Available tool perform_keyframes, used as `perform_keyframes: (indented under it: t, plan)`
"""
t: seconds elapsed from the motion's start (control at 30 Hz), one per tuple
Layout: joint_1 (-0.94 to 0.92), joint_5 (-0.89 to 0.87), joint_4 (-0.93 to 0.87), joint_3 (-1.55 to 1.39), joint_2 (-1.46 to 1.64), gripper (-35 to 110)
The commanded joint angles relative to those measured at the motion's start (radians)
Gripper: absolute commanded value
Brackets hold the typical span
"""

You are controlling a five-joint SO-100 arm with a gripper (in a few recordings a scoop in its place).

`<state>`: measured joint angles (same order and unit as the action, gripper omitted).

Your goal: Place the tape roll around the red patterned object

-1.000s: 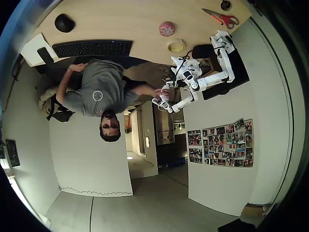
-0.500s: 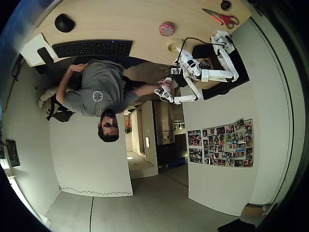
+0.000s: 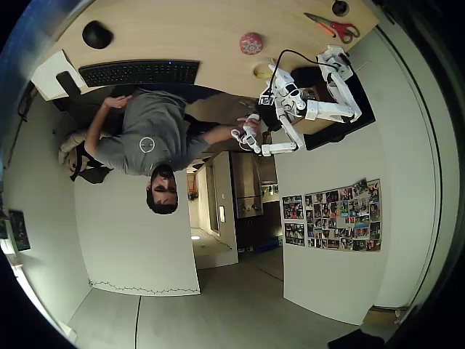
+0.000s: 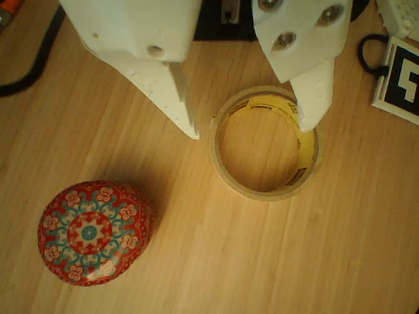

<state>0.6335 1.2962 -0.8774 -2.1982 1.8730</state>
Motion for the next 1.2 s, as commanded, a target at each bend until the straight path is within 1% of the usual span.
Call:
perform_keyframes:
  t: [0.0, 0.17, 0.27, 0.37, 0.4, 0.5, 0.53, 0.73, 1.07, 1.17]
  plan:
    - [0.0, -0.034, 0.011, 0.002, -0.018, 38]
    - [0.009, -0.187, 0.021, 0.044, -0.189, 36]
    - [0.012, -0.285, 0.011, 0.069, -0.258, 31]
    - [0.012, -0.328, 0.011, 0.074, -0.275, 27]
    - [0.012, -0.328, 0.014, 0.077, -0.275, 24]
    - [0.003, -0.334, 0.008, 0.097, -0.273, 4]
    - [-0.003, -0.336, 0.005, 0.101, -0.273, 0]
    - [-0.018, -0.322, -0.037, 0.107, -0.209, 0]
    - [-0.063, -0.25, -0.25, 0.126, 0.094, 0]
    - [-0.098, -0.215, -0.264, 0.124, 0.153, 0]
